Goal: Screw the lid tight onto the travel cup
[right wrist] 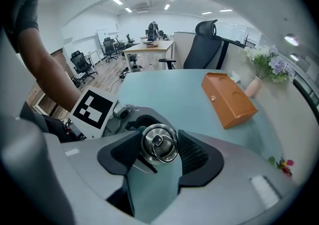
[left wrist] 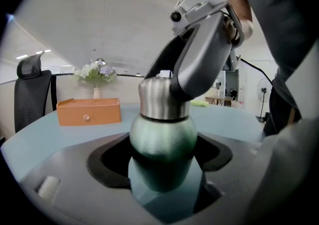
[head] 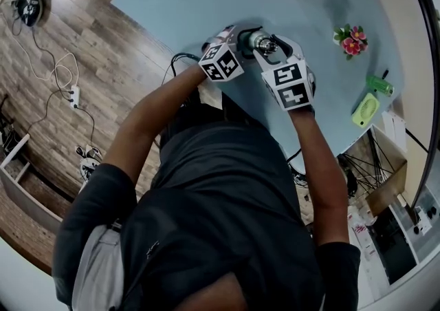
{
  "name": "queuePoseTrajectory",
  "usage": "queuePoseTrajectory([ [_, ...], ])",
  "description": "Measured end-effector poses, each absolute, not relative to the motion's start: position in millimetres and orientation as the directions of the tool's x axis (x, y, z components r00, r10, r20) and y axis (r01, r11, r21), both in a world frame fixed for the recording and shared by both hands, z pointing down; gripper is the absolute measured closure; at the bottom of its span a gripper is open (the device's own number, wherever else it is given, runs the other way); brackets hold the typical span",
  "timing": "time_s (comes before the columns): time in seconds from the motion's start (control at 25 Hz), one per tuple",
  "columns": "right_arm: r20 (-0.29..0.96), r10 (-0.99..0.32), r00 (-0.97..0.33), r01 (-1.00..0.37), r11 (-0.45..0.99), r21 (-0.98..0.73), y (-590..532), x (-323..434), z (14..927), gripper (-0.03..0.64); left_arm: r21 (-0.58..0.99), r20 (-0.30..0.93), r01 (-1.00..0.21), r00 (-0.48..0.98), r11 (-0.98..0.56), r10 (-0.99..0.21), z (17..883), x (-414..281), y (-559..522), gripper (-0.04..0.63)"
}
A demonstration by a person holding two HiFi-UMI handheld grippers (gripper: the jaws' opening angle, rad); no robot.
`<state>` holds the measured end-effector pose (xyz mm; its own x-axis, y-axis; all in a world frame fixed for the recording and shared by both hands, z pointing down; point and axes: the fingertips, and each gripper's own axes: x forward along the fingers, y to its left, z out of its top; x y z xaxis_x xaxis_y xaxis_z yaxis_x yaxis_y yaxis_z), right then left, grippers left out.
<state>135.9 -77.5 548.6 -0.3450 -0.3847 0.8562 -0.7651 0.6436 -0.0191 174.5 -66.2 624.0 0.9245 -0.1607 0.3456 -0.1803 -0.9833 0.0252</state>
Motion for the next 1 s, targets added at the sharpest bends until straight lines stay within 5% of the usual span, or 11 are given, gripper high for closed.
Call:
queuePoseTrajectory([
  [0.6, 0.852, -0.366, -0.374, -0.730, 0.683, -0.027, -75, 126, 549, 0.379, -0.041, 0.487, 0.042, 0.873, -0.998, 0.016, 622, 155, -54, 0.175],
  [1.0, 0.821, -0.418, -0.388, -0.758, 0.652, -0.026, -76, 128, 518, 0.379, -0.111, 0.484, -0.026, 0.872, -0.993, -0.077, 580, 101, -75, 0.176],
])
